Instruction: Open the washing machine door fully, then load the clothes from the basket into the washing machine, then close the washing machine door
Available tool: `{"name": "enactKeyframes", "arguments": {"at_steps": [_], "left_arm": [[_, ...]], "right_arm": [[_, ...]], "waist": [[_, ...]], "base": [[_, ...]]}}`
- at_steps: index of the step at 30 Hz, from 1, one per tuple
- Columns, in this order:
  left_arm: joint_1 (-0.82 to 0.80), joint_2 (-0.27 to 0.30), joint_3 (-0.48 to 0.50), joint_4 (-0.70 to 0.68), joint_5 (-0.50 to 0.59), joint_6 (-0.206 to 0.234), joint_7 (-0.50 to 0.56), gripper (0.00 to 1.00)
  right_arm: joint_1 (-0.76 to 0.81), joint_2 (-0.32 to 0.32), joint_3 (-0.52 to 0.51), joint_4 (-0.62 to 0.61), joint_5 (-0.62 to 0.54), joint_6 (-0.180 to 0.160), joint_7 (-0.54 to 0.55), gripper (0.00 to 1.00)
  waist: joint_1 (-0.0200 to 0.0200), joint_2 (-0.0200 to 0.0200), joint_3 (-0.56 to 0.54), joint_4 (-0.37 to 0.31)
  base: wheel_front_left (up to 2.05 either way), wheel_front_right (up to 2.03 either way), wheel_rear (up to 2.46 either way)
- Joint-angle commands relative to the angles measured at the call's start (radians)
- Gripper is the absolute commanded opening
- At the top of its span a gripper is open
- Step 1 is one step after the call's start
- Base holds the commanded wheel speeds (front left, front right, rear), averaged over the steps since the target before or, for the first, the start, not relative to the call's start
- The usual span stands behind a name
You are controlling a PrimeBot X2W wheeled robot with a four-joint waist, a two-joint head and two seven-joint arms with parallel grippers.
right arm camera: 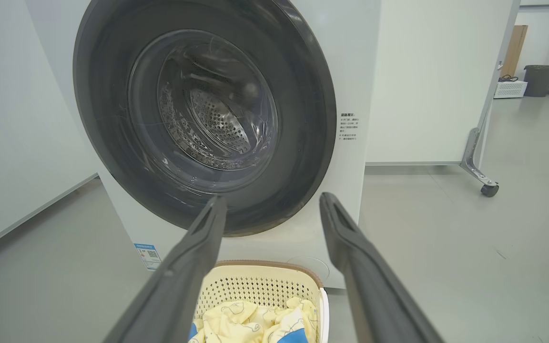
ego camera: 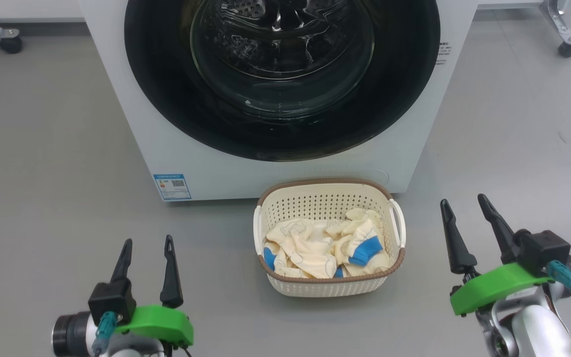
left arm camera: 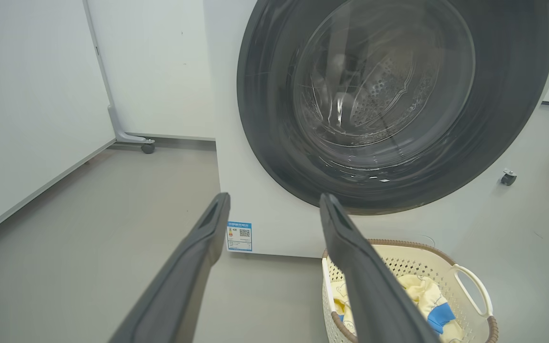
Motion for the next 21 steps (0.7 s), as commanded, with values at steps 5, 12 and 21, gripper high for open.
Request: {"name": "enactKeyframes", "arguments": {"at_steps": [5, 12, 21], "left_arm": [[-0.051, 0.014, 0.033, -0.030, -0.010, 0.004, -0.014, 1.00], [-0.049, 0.014, 0.032, -0.028, -0.016, 0.003, -0.014, 1.00], [-0.051, 0.014, 0.033, -0.029, -0.025, -0.003, -0.014, 1.00]], "right_arm": [[-0.055, 0.000, 0.014, -0.028, -0.001, -0.003, -0.012, 1.00], [-0.056, 0.000, 0.012, -0.023, 0.002, -0.003, -0.012, 1.00], [-0.057, 0.001, 0.012, -0.024, -0.002, -0.003, -0.012, 1.00]], "waist": [[0.0000, 0.0000, 0.003, 0.001], [0.0000, 0.0000, 0.000, 0.001], [0.0000, 0.0000, 0.001, 0.001]], "base": [[0.00, 0.00, 0.00], [0.00, 0.00, 0.00], [0.00, 0.00, 0.00]]}}
